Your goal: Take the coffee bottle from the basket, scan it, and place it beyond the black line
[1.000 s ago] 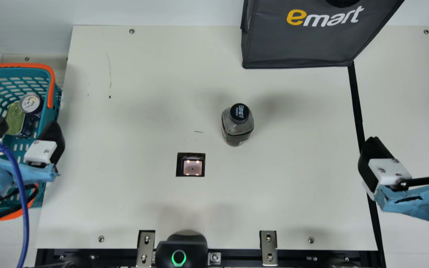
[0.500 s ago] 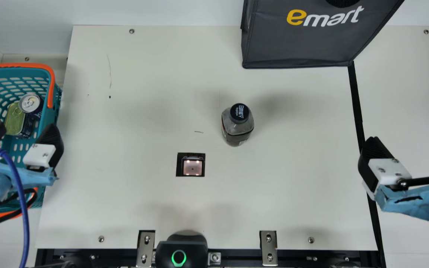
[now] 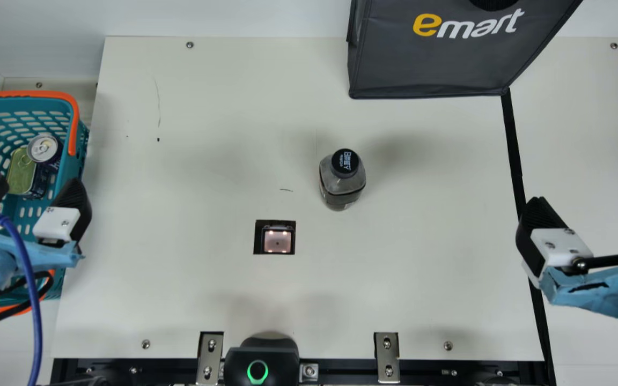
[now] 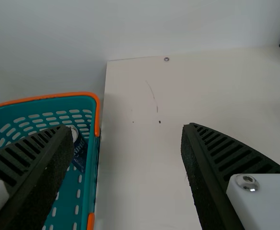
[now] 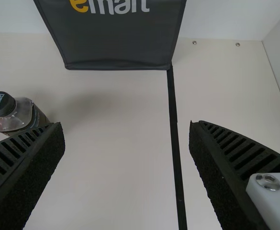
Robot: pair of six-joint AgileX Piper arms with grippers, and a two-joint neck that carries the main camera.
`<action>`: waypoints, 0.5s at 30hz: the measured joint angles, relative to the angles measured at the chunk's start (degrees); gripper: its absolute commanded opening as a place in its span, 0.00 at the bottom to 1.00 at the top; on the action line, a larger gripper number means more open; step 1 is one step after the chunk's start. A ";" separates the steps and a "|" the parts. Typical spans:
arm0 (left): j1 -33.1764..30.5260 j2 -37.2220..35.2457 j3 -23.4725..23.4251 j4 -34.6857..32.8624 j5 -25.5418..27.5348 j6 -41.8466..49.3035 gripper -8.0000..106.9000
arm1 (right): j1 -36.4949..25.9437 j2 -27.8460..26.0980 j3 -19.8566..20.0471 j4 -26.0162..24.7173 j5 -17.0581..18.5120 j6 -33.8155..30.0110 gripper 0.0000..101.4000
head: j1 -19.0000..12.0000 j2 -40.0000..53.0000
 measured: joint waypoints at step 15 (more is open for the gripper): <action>0.00 0.00 0.00 0.00 0.00 0.00 0.85 | 0.54 0.36 -0.25 -0.06 -0.10 0.00 0.90 | 0.00 0.00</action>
